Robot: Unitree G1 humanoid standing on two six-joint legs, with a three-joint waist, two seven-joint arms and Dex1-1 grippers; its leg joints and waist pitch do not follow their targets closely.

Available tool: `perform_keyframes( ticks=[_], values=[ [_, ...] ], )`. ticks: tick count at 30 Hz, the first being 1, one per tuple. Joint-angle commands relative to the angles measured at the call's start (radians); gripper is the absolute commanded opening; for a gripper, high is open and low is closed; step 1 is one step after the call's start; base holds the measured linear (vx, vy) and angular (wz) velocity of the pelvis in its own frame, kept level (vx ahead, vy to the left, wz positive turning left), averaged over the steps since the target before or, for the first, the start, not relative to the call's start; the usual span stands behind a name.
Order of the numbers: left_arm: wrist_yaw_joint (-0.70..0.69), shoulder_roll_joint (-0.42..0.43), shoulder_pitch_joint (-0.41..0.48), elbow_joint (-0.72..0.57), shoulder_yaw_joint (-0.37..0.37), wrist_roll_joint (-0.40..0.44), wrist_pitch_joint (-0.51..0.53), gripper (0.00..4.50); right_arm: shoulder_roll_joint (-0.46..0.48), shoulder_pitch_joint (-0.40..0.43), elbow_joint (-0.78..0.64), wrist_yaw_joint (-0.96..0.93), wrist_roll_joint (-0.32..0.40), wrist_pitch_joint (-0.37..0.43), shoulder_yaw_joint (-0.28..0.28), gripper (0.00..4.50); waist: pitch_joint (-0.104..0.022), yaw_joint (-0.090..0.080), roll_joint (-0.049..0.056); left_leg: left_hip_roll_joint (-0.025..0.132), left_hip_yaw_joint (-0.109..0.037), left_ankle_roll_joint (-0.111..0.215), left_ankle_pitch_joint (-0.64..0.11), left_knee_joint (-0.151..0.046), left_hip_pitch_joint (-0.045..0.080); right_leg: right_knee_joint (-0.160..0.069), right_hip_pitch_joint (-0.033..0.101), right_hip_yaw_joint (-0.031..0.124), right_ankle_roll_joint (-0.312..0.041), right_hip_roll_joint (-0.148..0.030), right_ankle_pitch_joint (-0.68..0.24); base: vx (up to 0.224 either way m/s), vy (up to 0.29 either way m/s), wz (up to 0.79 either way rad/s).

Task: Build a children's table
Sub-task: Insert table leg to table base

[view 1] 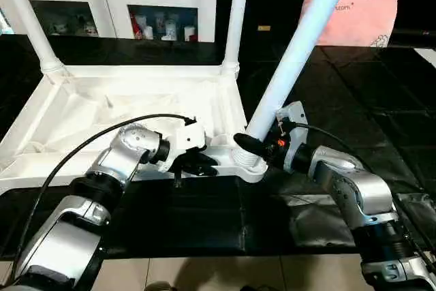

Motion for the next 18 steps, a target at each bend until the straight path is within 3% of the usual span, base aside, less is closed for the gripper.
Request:
perform_keyframes(
  ticks=[1,4,10,15,16,18],
  values=[
    [-0.009,-0.003,-0.029,0.009,-0.008,-0.002,-0.01,0.4,-0.011,-0.008,-0.01,0.002,-0.002,-0.002,-0.007,1.93,-0.082,-0.001,0.012,0.026,-0.008,0.004,-0.195,-0.07,0.005,-0.085,0.064,0.068,-0.101,-0.072,-0.349,0.0,0.0,0.0],
    [-0.02,-0.006,-0.033,0.026,-0.005,0.001,-0.018,0.08,-0.01,-0.008,-0.011,0.003,-0.003,-0.002,-0.005,1.93,-0.082,0.0,0.012,0.027,-0.008,0.003,-0.196,-0.07,0.004,-0.084,0.065,0.068,-0.102,-0.073,-0.351,0.0,0.0,0.0],
    [-0.033,-0.005,-0.036,0.037,-0.003,0.003,0.005,0.0,-0.012,-0.012,-0.005,0.009,-0.006,-0.006,-0.001,1.93,-0.081,0.0,0.012,0.028,-0.009,0.004,-0.196,-0.07,0.005,-0.085,0.064,0.068,-0.101,-0.074,-0.357,0.0,0.0,0.0],
    [0.017,0.005,-0.015,0.012,0.039,-0.019,0.151,0.0,-0.006,-0.022,0.002,-0.004,-0.008,-0.02,-0.012,1.93,-0.081,-0.001,0.015,0.03,-0.009,-0.004,-0.201,-0.07,0.005,-0.081,0.065,0.068,-0.114,-0.075,-0.35,0.0,0.0,0.0],
    [0.058,0.009,-0.008,0.002,0.054,-0.018,0.178,0.0,-0.004,-0.025,0.006,-0.008,-0.008,-0.023,-0.018,1.93,-0.08,-0.002,0.004,0.029,-0.008,0.001,-0.201,-0.07,0.004,-0.084,0.065,0.067,-0.111,-0.074,-0.359,0.0,0.0,0.0],
    [0.09,0.017,0.001,-0.01,0.066,-0.015,0.201,0.0,-0.001,-0.029,0.012,-0.014,-0.008,-0.027,-0.023,1.93,-0.08,-0.004,0.009,0.028,-0.009,0.001,-0.204,-0.069,0.003,-0.083,0.066,0.066,-0.104,-0.074,-0.381,0.0,0.0,0.0]
  ],
)
